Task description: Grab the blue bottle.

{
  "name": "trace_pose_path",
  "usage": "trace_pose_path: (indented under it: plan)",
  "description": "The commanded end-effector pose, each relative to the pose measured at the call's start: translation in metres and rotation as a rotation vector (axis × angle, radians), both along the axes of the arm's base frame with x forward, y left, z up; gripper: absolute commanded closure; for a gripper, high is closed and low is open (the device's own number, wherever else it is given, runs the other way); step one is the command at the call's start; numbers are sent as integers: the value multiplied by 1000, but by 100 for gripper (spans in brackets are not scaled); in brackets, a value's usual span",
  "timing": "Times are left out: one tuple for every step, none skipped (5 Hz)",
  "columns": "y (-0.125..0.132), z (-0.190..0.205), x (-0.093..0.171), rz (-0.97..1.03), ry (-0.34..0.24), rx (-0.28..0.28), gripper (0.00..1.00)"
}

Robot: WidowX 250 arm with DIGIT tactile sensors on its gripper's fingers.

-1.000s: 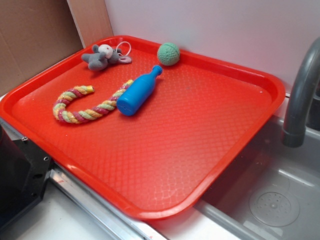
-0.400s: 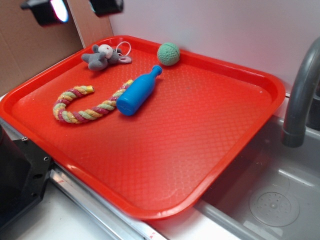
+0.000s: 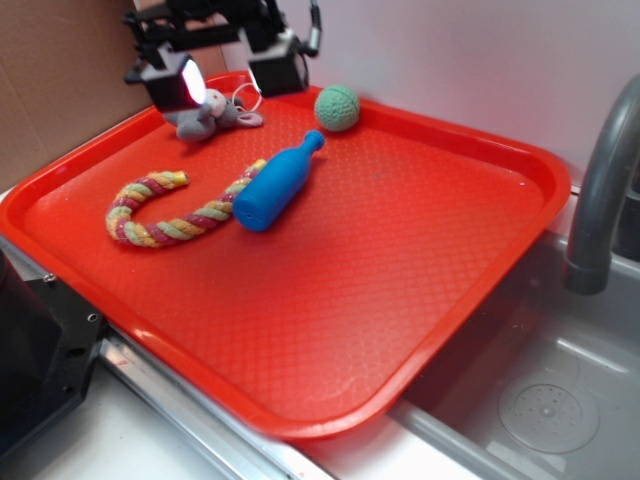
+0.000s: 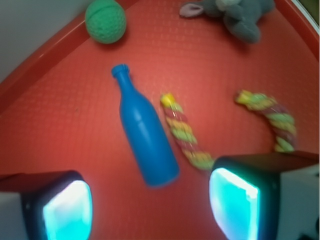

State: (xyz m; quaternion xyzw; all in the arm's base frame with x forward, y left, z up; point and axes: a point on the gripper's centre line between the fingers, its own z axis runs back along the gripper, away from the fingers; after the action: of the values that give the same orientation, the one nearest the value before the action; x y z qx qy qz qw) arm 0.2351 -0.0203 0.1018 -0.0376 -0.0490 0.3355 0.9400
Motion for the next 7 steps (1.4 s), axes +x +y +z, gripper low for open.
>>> trace_pose_path:
  plan:
    - [-4, -59, 32, -33, -17, 12, 0]
    - [-10, -77, 34, -70, 2, 33, 0]
    - [-13, -83, 30, -89, 21, 61, 0]
    - [-15, -87, 29, -88, 25, 70, 100]
    - [-15, -87, 29, -62, 33, 68, 100]
    - [-15, -81, 29, -57, 30, 56, 100]
    - [-17, -39, 29, -143, 44, 36, 100]
